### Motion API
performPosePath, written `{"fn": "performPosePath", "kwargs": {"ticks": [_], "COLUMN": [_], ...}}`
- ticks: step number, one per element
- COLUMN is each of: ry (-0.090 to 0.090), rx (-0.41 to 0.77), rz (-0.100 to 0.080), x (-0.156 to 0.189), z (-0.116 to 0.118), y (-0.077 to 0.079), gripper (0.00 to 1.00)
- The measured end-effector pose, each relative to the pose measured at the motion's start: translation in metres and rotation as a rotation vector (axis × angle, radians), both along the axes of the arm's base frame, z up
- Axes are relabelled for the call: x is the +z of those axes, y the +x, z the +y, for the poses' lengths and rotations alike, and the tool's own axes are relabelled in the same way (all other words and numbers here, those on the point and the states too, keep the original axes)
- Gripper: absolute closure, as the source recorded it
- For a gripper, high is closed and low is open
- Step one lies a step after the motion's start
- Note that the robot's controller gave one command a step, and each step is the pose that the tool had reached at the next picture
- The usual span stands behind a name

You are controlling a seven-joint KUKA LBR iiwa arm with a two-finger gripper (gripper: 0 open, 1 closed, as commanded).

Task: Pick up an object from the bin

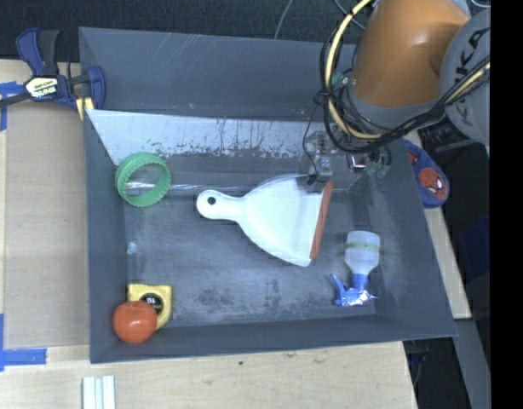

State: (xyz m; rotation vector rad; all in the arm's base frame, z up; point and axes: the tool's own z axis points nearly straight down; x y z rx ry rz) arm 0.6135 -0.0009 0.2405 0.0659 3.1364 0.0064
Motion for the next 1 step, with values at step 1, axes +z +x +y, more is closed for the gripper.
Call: {"fn": "performPosePath", "kwargs": {"ticks": [1], "ry": [0.000], "rx": [-0.192], "rz": [-0.001], "x": [-0.0076], "z": [-0.0402], "y": [-0.0032], "gripper": [1.00]}}
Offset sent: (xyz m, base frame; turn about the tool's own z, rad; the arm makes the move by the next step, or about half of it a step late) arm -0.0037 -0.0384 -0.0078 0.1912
